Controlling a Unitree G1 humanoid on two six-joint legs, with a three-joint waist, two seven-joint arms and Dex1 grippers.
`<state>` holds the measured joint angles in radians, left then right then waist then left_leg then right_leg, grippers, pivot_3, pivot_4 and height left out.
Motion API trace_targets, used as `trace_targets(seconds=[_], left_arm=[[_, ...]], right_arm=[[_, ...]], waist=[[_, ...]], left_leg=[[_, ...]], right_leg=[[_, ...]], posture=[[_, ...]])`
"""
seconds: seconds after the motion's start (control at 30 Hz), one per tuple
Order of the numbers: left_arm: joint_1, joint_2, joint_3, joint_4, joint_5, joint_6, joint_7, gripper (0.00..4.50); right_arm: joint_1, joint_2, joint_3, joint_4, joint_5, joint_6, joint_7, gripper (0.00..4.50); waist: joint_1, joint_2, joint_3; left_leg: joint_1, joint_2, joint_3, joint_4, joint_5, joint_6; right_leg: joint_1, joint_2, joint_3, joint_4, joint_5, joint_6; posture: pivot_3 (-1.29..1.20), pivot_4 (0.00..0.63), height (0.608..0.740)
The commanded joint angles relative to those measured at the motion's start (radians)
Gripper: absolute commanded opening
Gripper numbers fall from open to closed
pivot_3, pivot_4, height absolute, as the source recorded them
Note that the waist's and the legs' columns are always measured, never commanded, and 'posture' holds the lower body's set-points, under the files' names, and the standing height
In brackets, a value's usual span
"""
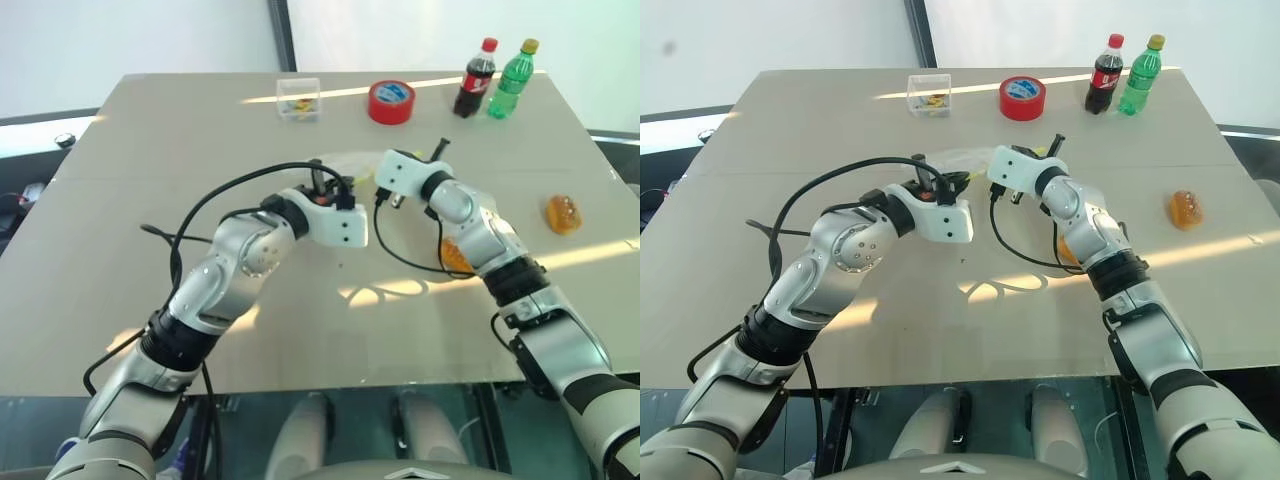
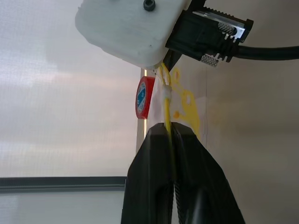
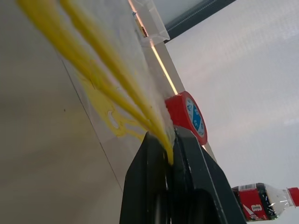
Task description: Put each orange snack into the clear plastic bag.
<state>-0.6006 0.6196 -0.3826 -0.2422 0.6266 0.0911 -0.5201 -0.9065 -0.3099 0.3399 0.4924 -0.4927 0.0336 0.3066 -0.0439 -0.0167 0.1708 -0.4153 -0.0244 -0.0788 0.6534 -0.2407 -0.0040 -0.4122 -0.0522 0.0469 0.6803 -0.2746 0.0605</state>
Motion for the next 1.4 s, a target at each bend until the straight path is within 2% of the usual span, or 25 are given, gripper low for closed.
trace_targets(seconds=[0.03,0.13,0.23,0.37,0.4,0.5,0.53,0.6,0.7,0.73,0.9,1.17,1.4], left_arm=[[0.003,-0.003,0.041,-0.007,0.009,-0.008,0.002,0.03],[0.010,-0.013,0.065,0.002,-0.008,-0.006,0.014,0.03],[0.017,-0.031,0.107,0.017,-0.065,-0.003,0.015,0.00],[0.022,-0.044,0.166,0.088,-0.181,-0.058,0.006,0.00],[0.021,-0.040,0.177,0.106,-0.195,-0.058,0.000,0.00],[0.016,-0.029,0.211,0.156,-0.243,-0.079,-0.005,0.00],[0.015,-0.027,0.221,0.170,-0.263,-0.105,-0.002,0.00],[0.020,-0.034,0.251,0.201,-0.324,-0.153,-0.002,0.00],[0.048,-0.030,0.283,0.241,-0.404,-0.259,-0.012,0.00],[0.063,-0.032,0.297,0.249,-0.454,-0.270,-0.037,0.00],[0.109,-0.016,0.322,0.264,-0.575,-0.342,-0.118,0.00],[0.148,0.012,0.325,0.270,-0.613,-0.449,-0.169,0.00],[0.170,0.013,0.326,0.233,-0.628,-0.491,-0.182,0.00]], right_arm=[[-0.011,-0.008,-0.016,-0.044,0.006,-0.003,0.002,0.00],[0.000,-0.011,-0.017,-0.057,0.031,0.005,0.053,0.00],[0.023,-0.023,-0.031,-0.097,0.050,0.024,0.084,0.84],[0.089,-0.035,-0.077,-0.205,0.094,0.099,0.110,2.56],[0.117,-0.041,-0.092,-0.257,0.116,0.137,0.139,2.64],[0.221,-0.035,-0.184,-0.461,0.224,0.314,0.207,2.64],[0.247,-0.014,-0.221,-0.519,0.266,0.380,0.207,2.18],[0.286,0.044,-0.280,-0.609,0.360,0.505,0.206,1.77],[0.296,0.113,-0.320,-0.670,0.440,0.600,0.186,0.36],[0.289,0.133,-0.321,-0.676,0.456,0.621,0.178,0.10],[0.250,0.187,-0.307,-0.660,0.507,0.649,0.144,0.10],[0.236,0.197,-0.293,-0.688,0.596,0.684,0.156,0.10],[0.263,0.201,-0.249,-0.644,0.605,0.668,0.140,0.10]], waist=[[0.000,0.000,0.000],[0.000,0.000,0.000],[0.000,0.000,0.000],[0.001,0.000,0.000],[0.001,0.000,0.000],[0.004,0.000,0.000],[0.004,0.000,0.000],[0.002,0.000,0.000],[-0.003,0.000,-0.001],[-0.004,0.000,-0.001],[0.002,0.000,-0.001],[0.002,0.000,-0.001],[-0.001,0.001,-0.001]], left_leg=[[0.000,0.000,0.000,0.000,0.000,0.000],[0.000,0.000,0.000,0.000,0.000,0.000],[0.000,0.000,0.000,0.000,0.000,0.000],[0.000,0.000,-0.001,0.001,0.000,0.000],[0.000,0.000,-0.001,0.001,0.000,0.000],[-0.001,0.000,-0.002,0.002,0.000,0.000],[-0.001,0.000,-0.002,0.002,0.000,0.000],[-0.001,0.000,-0.002,0.002,0.000,0.000],[0.001,0.001,-0.001,0.002,0.000,0.000],[0.001,0.001,-0.001,0.002,0.000,0.000],[0.001,0.000,-0.001,0.004,0.000,0.001],[0.001,0.000,-0.002,0.006,0.000,0.001],[0.001,0.000,-0.002,0.006,-0.001,0.001]], right_leg=[[0.000,0.000,0.000,0.000,0.000,0.000],[0.000,0.000,0.000,0.000,0.000,0.000],[0.000,0.000,0.000,0.000,0.000,0.000],[0.000,0.000,0.000,0.000,0.000,0.000],[0.000,0.000,0.000,0.000,0.000,0.000],[0.000,0.000,-0.001,0.001,0.000,0.000],[0.000,-0.001,-0.001,0.001,0.000,0.000],[0.000,-0.001,-0.001,0.001,0.000,0.000],[0.000,0.000,0.000,0.003,0.000,0.000],[0.000,0.000,0.000,0.004,0.000,0.000],[0.000,-0.001,-0.001,0.005,0.000,0.000],[0.001,-0.001,-0.002,0.007,0.000,0.000],[0.000,-0.001,-0.001,0.008,0.000,0.000]], posture=[[0.00,0.150,0.740],[0.00,0.150,0.740],[0.00,0.150,0.740],[0.00,0.150,0.740],[0.00,0.150,0.740],[0.00,0.150,0.740],[0.00,0.150,0.740],[0.00,0.150,0.740],[0.00,0.150,0.740],[0.00,0.150,0.740],[0.00,0.150,0.740],[0.00,0.150,0.740],[0.00,0.150,0.740]])
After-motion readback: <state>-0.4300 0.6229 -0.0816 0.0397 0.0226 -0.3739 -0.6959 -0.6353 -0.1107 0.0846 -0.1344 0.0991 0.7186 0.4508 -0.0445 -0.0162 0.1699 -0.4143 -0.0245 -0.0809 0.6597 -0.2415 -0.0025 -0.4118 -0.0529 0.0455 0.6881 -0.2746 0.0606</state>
